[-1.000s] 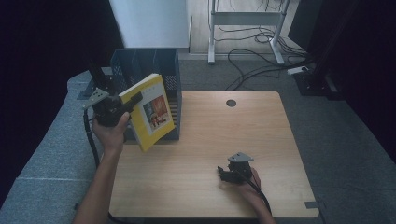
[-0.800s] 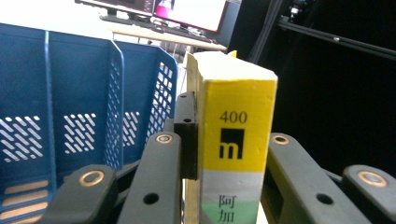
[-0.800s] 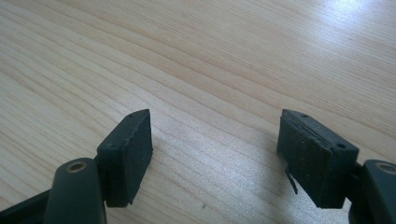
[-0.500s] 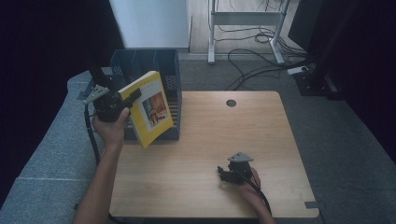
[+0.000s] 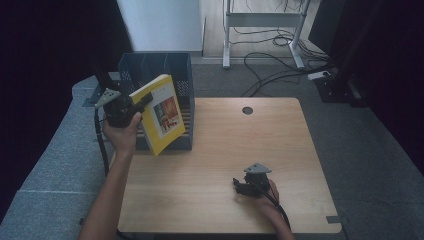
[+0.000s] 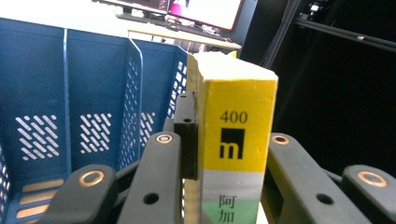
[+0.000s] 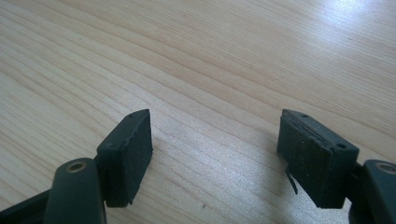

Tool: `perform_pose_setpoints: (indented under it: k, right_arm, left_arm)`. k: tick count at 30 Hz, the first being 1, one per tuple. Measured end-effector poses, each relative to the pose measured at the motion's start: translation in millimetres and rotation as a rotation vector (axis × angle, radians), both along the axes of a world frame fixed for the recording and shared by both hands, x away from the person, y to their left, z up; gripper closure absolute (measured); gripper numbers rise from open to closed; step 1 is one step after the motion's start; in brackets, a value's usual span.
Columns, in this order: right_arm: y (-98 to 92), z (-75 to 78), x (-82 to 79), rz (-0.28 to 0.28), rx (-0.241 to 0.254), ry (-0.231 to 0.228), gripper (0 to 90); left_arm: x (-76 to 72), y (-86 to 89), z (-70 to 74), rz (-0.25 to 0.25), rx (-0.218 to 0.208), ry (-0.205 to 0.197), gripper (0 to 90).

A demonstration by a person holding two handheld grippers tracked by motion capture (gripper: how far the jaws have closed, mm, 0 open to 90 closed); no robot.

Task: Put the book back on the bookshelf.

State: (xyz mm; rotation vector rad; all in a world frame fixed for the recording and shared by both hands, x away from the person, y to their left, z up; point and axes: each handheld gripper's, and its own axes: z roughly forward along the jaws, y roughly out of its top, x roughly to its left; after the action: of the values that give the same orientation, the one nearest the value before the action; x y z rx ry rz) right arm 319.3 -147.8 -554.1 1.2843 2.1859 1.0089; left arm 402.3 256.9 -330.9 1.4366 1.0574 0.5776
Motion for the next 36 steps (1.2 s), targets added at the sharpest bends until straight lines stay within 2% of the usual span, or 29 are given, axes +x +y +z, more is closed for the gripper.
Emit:
perform_pose_setpoints:
  k: [10, 21, 30, 36]
  right_arm:
    - [0.0, 0.0, 0.0, 0.001, 0.000, 0.000, 26.1]
    - [0.1, -0.1, 0.0, -0.001, 0.001, -0.001, 26.1]
    - [0.1, -0.1, 0.0, -0.002, 0.002, -0.002, 26.1]
    - [0.0, -0.1, 0.0, -0.003, 0.001, -0.002, 26.1]
  left_arm:
    - [10.0, -0.4, -3.6, 0.026, -0.009, 0.001, 75.4]
    - [23.1, -3.3, 0.3, 0.042, -0.014, 0.008, 75.4]
    - [30.3, -11.4, -0.8, 0.057, 0.013, 0.009, 75.4]
    - [37.6, -14.5, -0.8, 0.053, 0.006, 0.015, 75.4]
